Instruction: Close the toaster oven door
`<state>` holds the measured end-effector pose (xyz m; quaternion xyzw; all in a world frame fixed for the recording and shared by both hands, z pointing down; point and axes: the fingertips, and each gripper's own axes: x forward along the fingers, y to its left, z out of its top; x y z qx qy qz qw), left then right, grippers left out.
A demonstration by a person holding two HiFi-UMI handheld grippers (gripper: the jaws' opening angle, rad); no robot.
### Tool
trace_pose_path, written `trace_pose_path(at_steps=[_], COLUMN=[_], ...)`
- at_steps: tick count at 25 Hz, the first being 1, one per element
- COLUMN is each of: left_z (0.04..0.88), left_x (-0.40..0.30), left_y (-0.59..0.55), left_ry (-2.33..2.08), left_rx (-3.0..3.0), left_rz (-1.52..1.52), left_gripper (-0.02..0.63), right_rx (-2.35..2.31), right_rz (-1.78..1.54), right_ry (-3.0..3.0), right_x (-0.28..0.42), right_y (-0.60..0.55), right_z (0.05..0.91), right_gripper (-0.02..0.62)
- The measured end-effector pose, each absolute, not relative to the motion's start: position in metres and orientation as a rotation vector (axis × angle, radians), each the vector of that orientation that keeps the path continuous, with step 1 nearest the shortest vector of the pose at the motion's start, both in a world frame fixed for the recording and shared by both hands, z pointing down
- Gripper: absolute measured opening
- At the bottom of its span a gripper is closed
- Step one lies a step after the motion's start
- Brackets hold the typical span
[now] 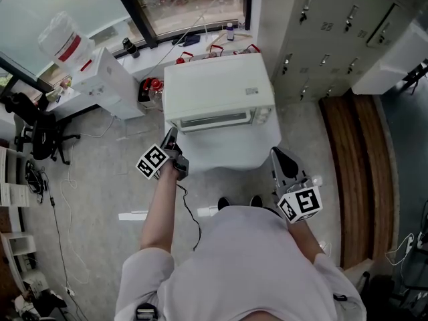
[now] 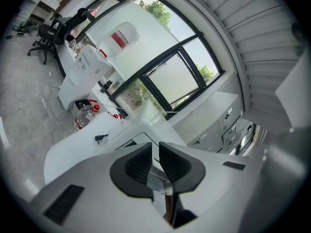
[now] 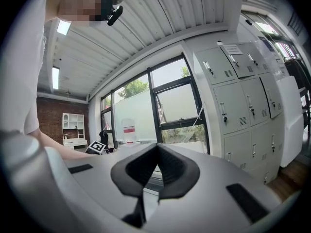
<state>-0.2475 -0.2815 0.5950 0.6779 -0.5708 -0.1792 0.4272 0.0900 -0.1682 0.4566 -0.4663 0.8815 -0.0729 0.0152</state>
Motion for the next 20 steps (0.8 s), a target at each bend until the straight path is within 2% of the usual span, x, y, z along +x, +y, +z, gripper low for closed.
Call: trace_pose_path(at_steps=[20], left_z=[0.479], left_x=[-0.17], left_y=[-0.197], left_ry=[-1.589], left_rx=[2.272], left_rz=[-0.283], left_gripper=[0.021], right_rx=[-1.399], right_rz=[-0.21], right_ry=[2.738], right_x=[0.094], right_y=[-0.155], right_z=[0.444], right_gripper=[0.008])
